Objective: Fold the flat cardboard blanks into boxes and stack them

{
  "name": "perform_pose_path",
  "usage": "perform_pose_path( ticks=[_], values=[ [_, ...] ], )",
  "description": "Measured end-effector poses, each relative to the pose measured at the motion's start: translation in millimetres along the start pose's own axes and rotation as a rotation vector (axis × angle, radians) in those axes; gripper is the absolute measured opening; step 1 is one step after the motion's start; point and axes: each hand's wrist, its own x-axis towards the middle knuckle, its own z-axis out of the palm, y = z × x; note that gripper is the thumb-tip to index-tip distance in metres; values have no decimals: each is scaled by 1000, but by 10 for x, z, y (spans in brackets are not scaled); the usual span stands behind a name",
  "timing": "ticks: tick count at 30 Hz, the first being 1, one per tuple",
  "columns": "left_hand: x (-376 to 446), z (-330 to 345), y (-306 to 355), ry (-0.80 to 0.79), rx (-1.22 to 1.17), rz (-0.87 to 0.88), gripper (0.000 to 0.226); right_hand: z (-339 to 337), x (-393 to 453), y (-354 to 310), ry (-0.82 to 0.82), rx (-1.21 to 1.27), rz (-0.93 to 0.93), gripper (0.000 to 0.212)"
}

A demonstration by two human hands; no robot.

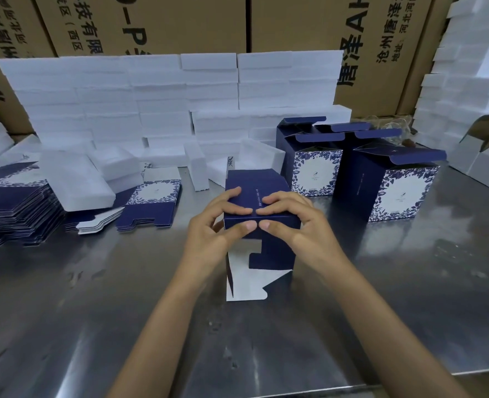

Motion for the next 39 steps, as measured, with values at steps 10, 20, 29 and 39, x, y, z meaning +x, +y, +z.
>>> perform_pose_path(
  ticks=[10,20,29,39],
  values=[
    [-1,-184,80,-110,-10,-70,23,-98,-26,-41,-47,62,29,27],
    [-198,-295,23,143,47,-55,31,-176,-256,365,146,285,351,39],
    [-405,52,-125,230,-367,-258,28,-53,-186,16,-49,480,292,50],
    [-195,102,-58,-291,175,-791,26,-181,122,-115,-186,-189,212,52]
  ],
)
